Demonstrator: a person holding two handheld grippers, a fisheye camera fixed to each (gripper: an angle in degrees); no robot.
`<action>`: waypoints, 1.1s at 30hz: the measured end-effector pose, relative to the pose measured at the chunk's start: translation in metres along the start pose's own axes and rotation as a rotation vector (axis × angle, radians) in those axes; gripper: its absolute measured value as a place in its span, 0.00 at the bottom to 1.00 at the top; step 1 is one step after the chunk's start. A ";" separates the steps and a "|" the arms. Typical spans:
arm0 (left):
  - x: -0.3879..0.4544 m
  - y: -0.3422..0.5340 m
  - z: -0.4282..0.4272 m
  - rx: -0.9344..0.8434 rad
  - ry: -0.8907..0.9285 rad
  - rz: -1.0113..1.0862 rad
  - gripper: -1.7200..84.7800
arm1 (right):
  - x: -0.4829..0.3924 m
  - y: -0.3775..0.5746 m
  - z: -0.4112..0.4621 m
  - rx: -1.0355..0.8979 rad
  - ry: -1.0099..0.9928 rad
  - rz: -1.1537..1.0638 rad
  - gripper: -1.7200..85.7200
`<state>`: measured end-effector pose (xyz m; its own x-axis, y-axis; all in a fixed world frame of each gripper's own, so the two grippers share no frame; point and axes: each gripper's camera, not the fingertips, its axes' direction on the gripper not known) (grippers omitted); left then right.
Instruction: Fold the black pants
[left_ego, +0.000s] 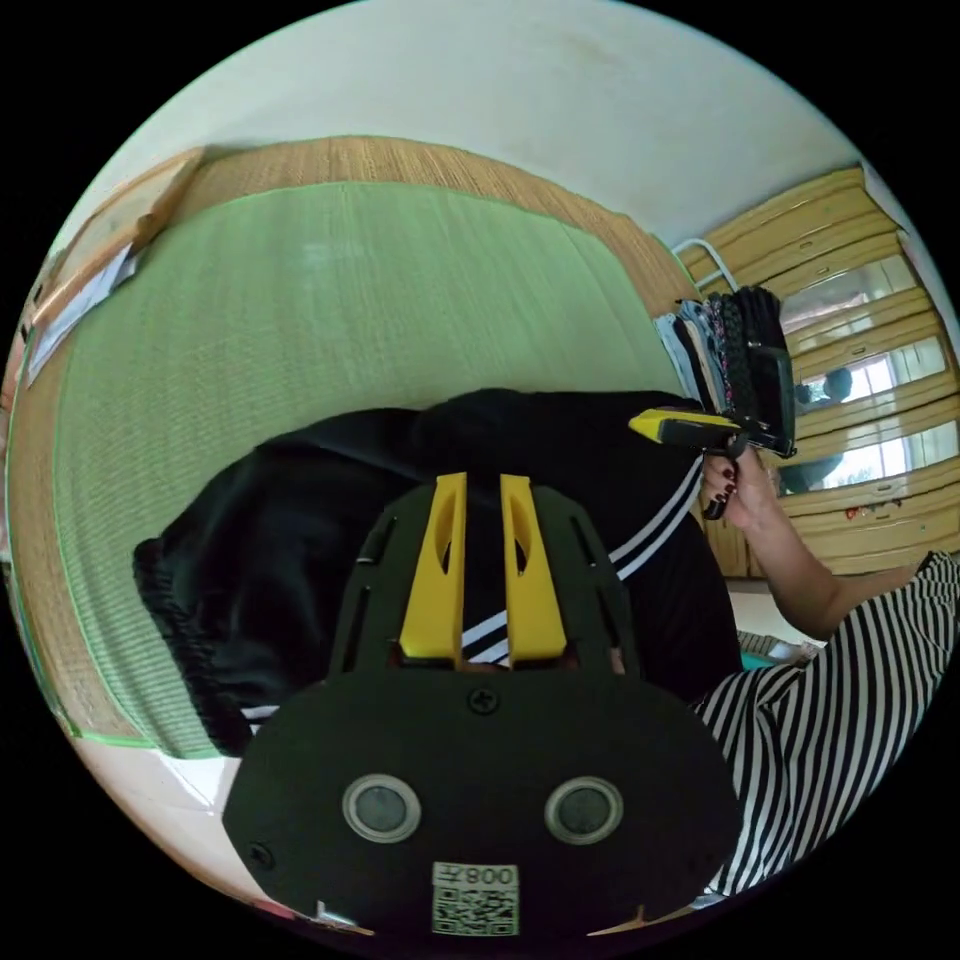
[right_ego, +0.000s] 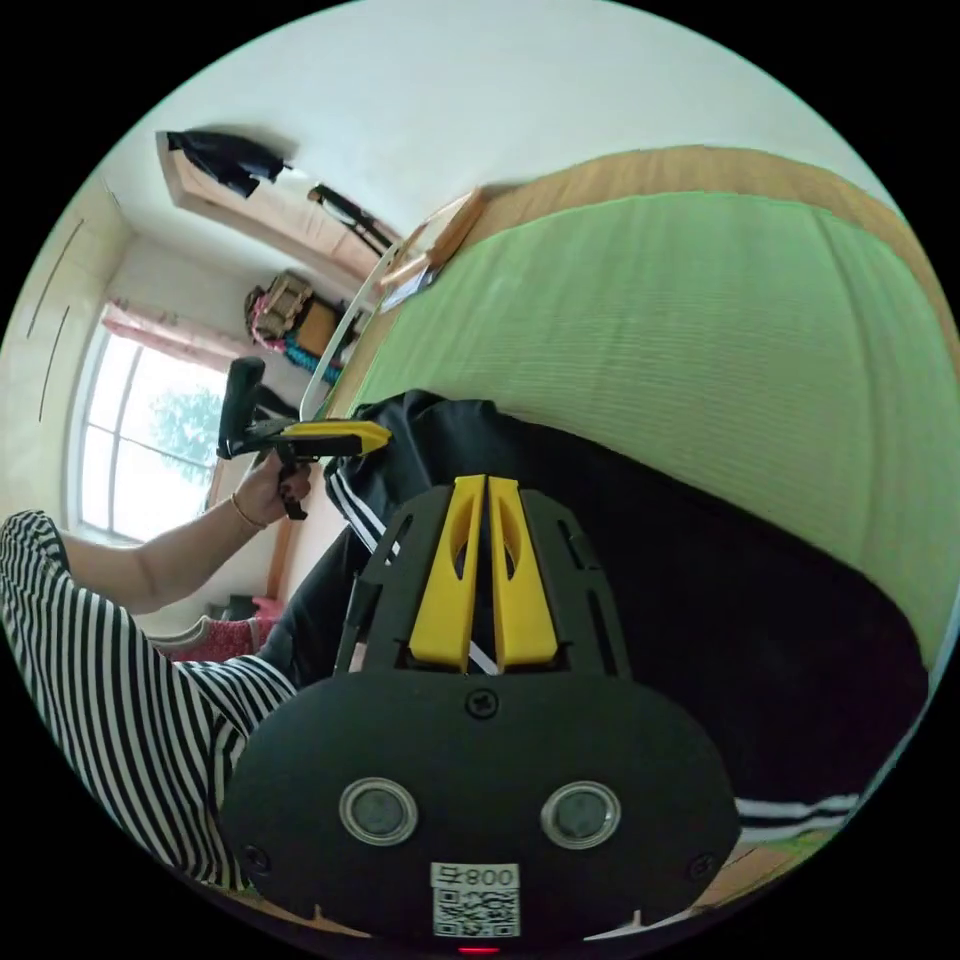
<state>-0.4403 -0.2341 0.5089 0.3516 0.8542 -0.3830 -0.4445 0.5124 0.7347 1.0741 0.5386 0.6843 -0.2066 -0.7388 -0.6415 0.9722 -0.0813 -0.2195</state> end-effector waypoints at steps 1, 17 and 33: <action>0.003 0.001 -0.021 0.012 -0.035 -0.018 0.10 | -0.007 -0.015 0.017 -0.028 0.000 -0.030 0.04; 0.007 0.041 -0.238 0.203 -0.060 -0.494 0.06 | 0.031 -0.125 0.152 -0.257 0.212 -0.031 0.05; 0.206 -0.001 -0.341 0.272 0.224 -0.244 0.09 | 0.034 -0.078 0.153 -0.002 0.075 -0.174 0.03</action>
<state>-0.6484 -0.0282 0.2382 0.2182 0.7245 -0.6539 -0.1266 0.6854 0.7171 1.0083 0.4178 0.7921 -0.3794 -0.6620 -0.6464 0.9208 -0.2020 -0.3336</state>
